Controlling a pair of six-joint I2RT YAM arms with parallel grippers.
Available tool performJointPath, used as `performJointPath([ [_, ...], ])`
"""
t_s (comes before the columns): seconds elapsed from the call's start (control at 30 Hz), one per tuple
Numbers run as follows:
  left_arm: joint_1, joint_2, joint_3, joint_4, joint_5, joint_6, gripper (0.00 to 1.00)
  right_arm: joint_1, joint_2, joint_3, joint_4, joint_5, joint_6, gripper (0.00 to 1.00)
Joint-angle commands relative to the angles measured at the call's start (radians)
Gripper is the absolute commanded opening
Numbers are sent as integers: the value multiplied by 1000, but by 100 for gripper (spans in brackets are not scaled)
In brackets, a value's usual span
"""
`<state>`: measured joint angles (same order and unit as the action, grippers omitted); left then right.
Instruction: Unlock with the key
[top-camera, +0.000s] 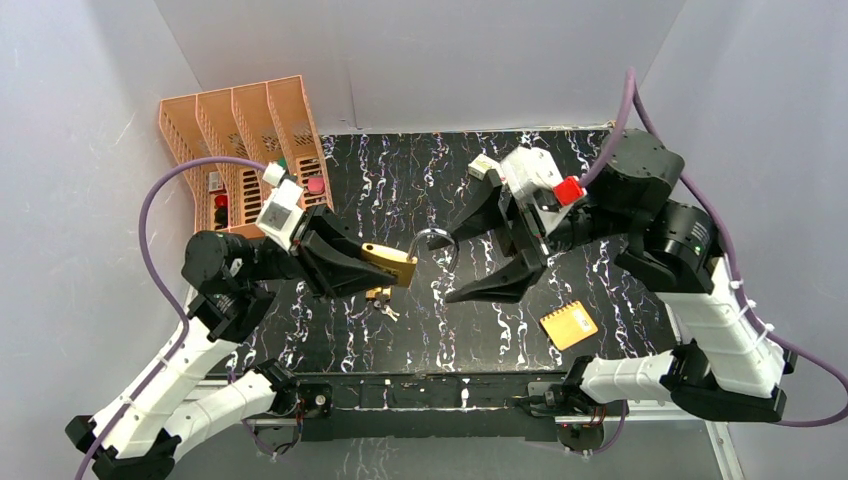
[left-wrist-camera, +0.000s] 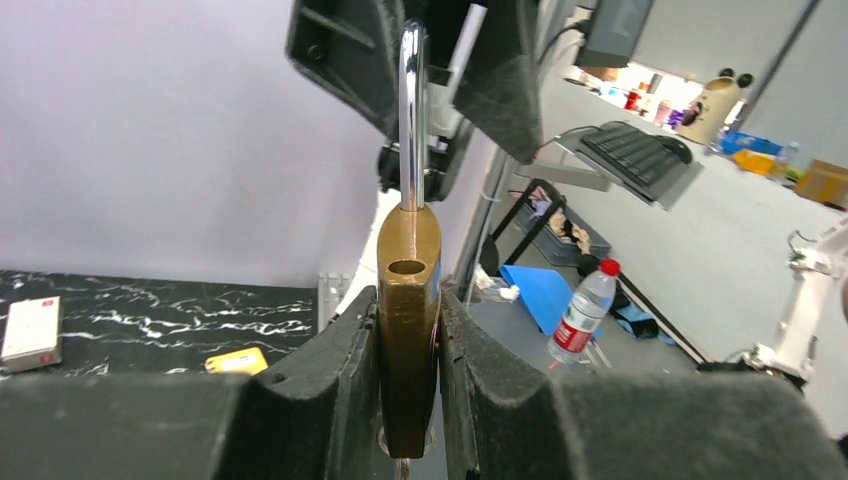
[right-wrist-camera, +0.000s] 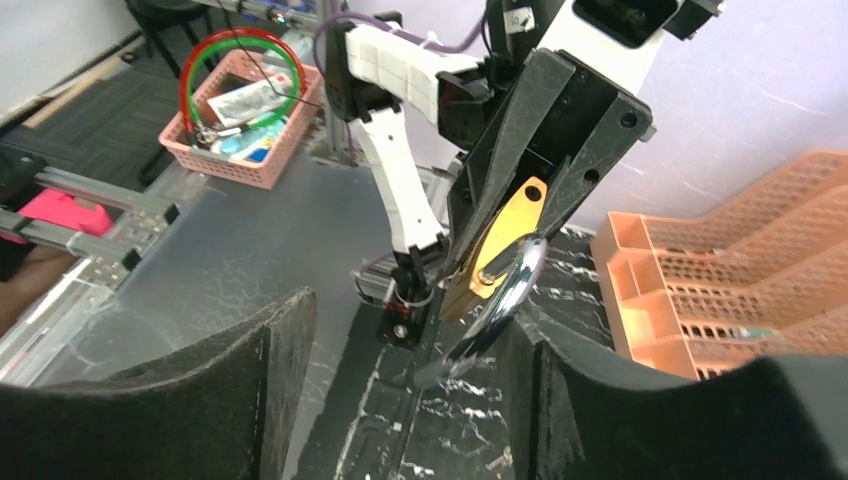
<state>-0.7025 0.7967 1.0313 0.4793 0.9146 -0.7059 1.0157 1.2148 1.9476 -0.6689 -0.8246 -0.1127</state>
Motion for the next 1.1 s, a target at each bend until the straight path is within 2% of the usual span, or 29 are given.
performJointPath([
  [0.0, 5, -4, 3, -18, -148, 71, 0, 3, -76, -31, -1, 113, 16, 77],
  [0.07, 5, -7, -24, -21, -175, 77, 0, 3, -101, -55, 0, 181, 14, 85],
  [0.13, 5, -14, -53, -48, -219, 103, 0, 3, -133, -89, 12, 318, 13, 89],
  [0.3, 5, 24, -143, -96, -265, 118, 0, 3, -268, -277, 134, 877, 32, 92],
  [0.37, 5, 50, -192, -74, -281, 84, 0, 3, -314, -357, 162, 1035, 30, 92],
  [0.43, 5, 88, -243, -58, -322, 44, 0, 3, -340, -436, 153, 1128, 42, 92],
  [0.6, 2, 269, -351, 28, -378, -68, 0, 3, -325, -585, 95, 1233, 210, 91],
  [0.77, -7, 503, -352, 66, -424, -99, 0, 3, -321, -705, 110, 1259, 361, 91],
  [0.87, -12, 636, -342, 131, -432, -115, 0, 3, -335, -753, 131, 1251, 398, 91],
  [1.07, -14, 830, -295, 163, -451, -149, 0, 3, -346, -789, 124, 1217, 429, 92],
])
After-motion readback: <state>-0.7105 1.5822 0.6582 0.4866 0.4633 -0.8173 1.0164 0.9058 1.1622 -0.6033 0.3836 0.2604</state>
